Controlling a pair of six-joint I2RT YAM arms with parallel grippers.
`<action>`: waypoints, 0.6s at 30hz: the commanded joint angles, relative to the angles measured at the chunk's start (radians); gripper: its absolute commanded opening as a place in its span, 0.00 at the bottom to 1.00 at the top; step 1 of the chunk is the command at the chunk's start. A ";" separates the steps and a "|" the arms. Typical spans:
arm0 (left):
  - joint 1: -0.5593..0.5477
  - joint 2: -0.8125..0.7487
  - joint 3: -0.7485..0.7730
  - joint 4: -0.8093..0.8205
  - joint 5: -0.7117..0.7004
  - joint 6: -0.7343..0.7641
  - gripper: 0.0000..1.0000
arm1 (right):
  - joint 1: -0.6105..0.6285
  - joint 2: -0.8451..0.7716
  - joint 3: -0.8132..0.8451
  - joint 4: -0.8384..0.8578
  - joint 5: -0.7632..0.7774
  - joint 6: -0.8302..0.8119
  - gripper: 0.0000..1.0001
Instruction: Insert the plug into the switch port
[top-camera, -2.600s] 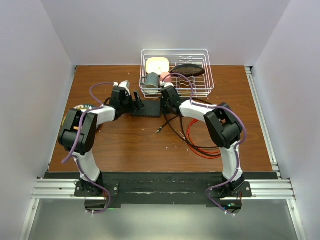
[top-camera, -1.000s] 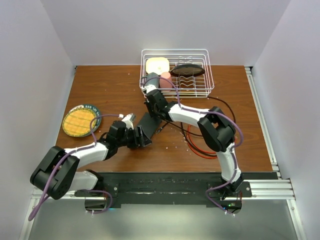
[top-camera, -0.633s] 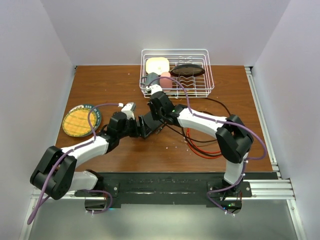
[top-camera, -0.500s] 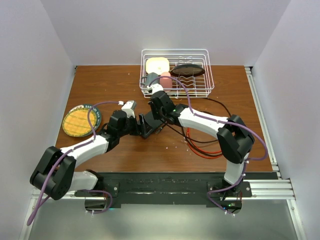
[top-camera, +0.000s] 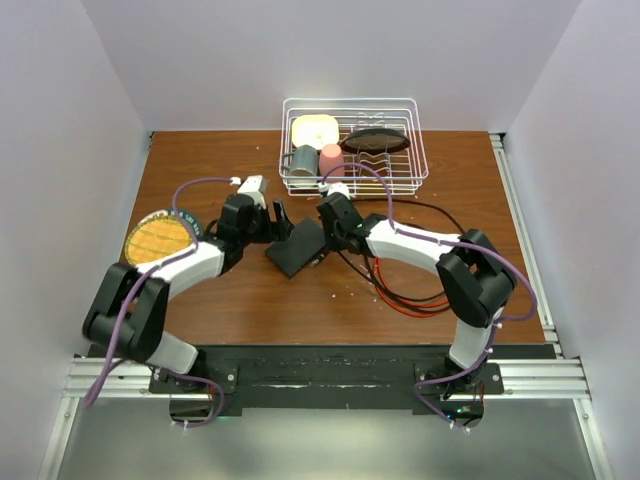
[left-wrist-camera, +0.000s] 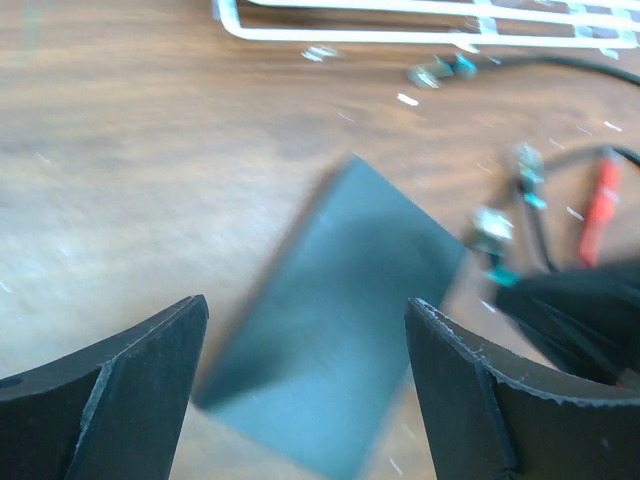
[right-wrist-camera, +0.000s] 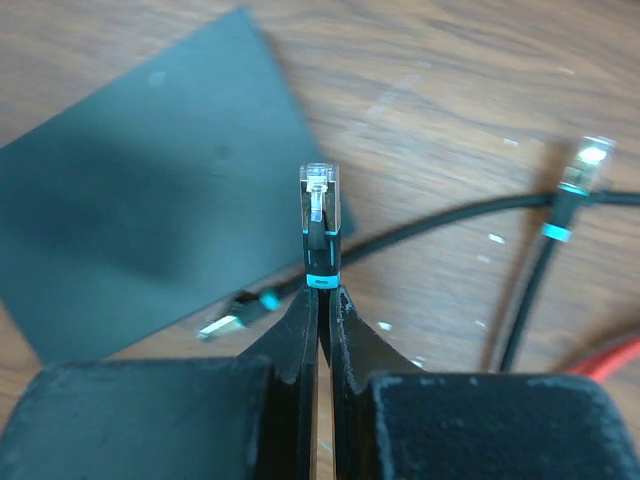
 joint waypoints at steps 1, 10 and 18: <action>0.082 0.154 0.063 0.035 0.103 0.024 0.84 | -0.026 -0.056 0.006 -0.034 0.032 0.060 0.00; 0.095 0.233 0.046 0.101 0.218 0.004 0.84 | -0.028 -0.018 -0.020 -0.003 -0.032 0.075 0.00; 0.095 0.158 -0.023 0.117 0.229 -0.025 0.83 | -0.024 0.123 0.075 0.069 -0.132 0.069 0.00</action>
